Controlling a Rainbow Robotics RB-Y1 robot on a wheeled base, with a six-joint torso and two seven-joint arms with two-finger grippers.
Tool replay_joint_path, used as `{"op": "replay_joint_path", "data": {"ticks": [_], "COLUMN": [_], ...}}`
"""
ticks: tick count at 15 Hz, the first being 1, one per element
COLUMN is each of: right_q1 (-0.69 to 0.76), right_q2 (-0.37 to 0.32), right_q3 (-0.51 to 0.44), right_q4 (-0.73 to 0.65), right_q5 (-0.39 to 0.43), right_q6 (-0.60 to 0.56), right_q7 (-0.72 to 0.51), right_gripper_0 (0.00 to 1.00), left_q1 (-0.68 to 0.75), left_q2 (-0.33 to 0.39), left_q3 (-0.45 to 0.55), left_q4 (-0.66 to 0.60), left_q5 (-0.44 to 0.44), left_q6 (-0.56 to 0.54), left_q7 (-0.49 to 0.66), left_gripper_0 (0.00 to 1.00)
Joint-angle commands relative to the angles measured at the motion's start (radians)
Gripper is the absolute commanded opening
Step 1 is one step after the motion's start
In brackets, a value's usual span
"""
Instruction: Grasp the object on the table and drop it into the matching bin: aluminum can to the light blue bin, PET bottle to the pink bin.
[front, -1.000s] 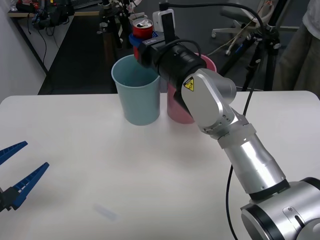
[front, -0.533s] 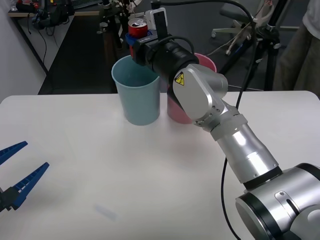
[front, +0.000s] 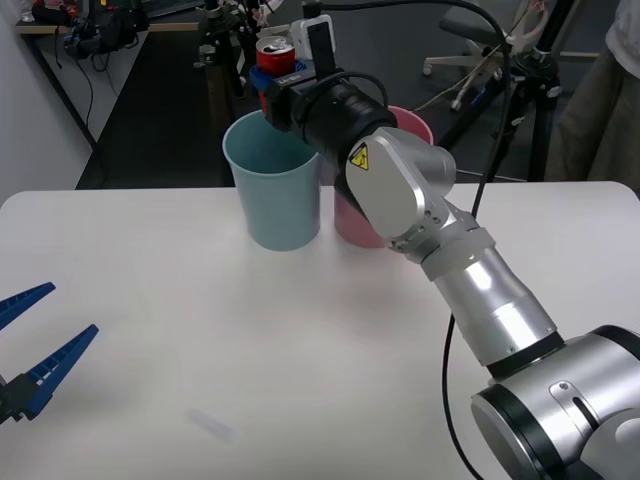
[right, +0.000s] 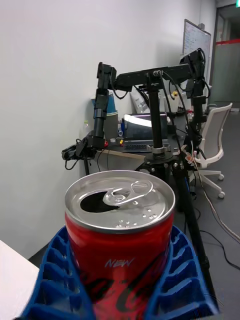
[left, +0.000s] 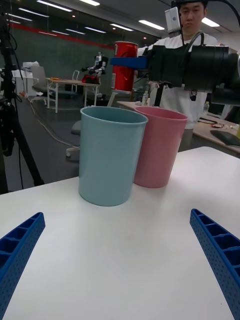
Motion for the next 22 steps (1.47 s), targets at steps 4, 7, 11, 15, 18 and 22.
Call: {"op": "replay_joint_path", "data": {"ticks": [4,7,11,15,18,22], "right_q1": [0.0,0.0,0.0,0.055,0.172,0.364], "right_q2": [0.002,-0.001,-0.001,-0.032,-0.086,-0.192], "right_q3": [0.0,0.002,0.0,0.0,-0.005,-0.047], "right_q4": [-0.002,-0.002,-0.002,-0.092,-0.275,-0.546], "right_q5": [-0.012,-0.011,-0.035,-0.13,-0.196,-0.314], "right_q6": [0.001,0.001,0.001,-0.049,-0.146,-0.279], "right_q7": [0.011,0.014,0.022,0.059,0.083,0.118], "right_gripper_0": [1.0,1.0,1.0,1.0,1.0,1.0], "left_q1": [0.0,0.0,0.0,0.0,0.0,0.0], "left_q2": [0.0,0.0,0.0,0.0,0.0,0.0], "left_q3": [0.0,0.0,0.0,0.0,0.0,0.0], "left_q4": [0.0,0.0,0.0,0.0,0.0,0.0], "left_q5": [0.0,0.0,0.0,0.0,0.0,0.0], "left_q6": [0.0,0.0,0.0,0.0,0.0,0.0], "left_q7": [0.0,0.0,0.0,0.0,0.0,0.0], "left_gripper_0": [1.0,1.0,1.0,1.0,1.0,1.0]}}
